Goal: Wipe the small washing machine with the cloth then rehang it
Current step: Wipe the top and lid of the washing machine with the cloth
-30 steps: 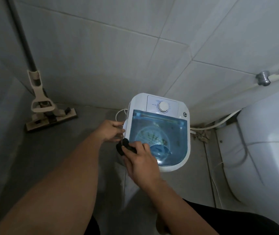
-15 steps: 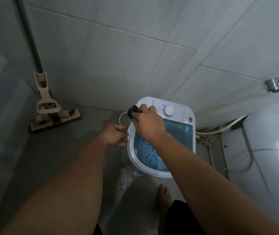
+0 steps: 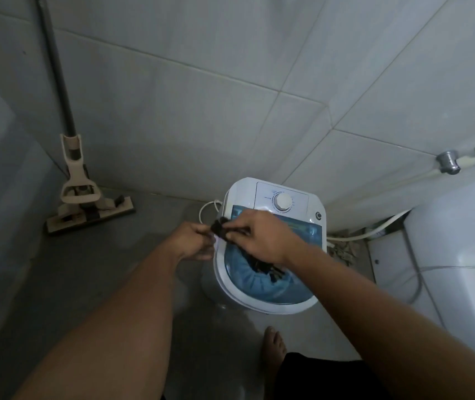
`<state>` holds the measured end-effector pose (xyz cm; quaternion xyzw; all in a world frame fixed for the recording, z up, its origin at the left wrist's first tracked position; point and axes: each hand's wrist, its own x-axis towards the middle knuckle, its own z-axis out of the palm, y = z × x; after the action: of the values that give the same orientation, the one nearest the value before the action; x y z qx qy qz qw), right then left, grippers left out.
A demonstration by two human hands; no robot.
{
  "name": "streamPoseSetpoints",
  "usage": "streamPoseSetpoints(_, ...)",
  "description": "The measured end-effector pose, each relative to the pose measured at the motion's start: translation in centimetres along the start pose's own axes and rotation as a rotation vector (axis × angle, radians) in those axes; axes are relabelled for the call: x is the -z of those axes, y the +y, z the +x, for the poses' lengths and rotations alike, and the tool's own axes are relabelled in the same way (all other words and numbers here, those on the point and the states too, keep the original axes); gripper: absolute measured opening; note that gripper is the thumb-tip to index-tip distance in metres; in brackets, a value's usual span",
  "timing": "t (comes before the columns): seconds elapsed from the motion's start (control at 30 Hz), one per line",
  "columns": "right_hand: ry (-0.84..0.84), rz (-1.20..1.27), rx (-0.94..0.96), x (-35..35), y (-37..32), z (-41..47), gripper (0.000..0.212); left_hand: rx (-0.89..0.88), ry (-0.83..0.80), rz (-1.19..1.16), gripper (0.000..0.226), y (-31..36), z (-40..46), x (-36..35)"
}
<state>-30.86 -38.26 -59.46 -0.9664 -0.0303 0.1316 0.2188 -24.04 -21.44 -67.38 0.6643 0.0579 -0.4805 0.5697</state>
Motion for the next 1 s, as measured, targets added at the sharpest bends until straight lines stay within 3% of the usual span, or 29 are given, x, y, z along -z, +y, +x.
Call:
streamPoseSetpoints(0.13, 0.260, -0.111, -0.186, 2.4, 2.1, 4.3, 0.037, 0.018, -0.011, -0.028, 0.037, 0.2, 0.0, 0.2)
streamPoseSetpoints(0.23, 0.255, -0.397, -0.242, -0.3, 1.9, 4.7, 0.031, 0.026, -0.019, -0.019, 0.039, 0.3, -0.2, 0.2)
streamPoseSetpoints(0.33, 0.312, -0.470, -0.172, -4.1, 1.1, 2.7, 0.026, 0.030, -0.011, -0.020, 0.038, 0.3, -0.2, 0.2)
streamPoseSetpoints(0.53, 0.203, -0.465, 0.132, -6.8, 0.6, -4.2, 0.043, 0.032, -0.005, -0.019, 0.039, 0.0, 0.0, 0.1)
streamPoseSetpoints(0.63, -0.008, -0.462, 0.356, -6.5, 0.6, -7.2, 0.037, 0.026, 0.002, -0.017, 0.041, -0.1, 0.2, 0.0)
streamPoseSetpoints(0.7, -0.058, -0.427, 0.396, -5.2, 1.1, -7.8, 0.039, 0.029, 0.003, -0.019, 0.041, 0.0, 0.1, 0.0)
streamPoseSetpoints(0.77, 0.032, -0.315, 0.248, -3.8, 2.1, -7.8, 0.044, 0.030, 0.005, -0.034, 0.041, 0.2, 0.0, -0.1)
streamPoseSetpoints(0.93, 0.452, -0.083, -0.445, -2.2, 6.4, -8.3, 0.048, 0.043, 0.008, -0.001, 0.041, 0.0, 0.3, 0.0)
streamPoseSetpoints(1.0, 0.507, -0.051, -0.701, -3.5, 7.1, -8.9, 0.047, 0.044, 0.009, 0.001, 0.041, -0.1, 0.5, 0.0)
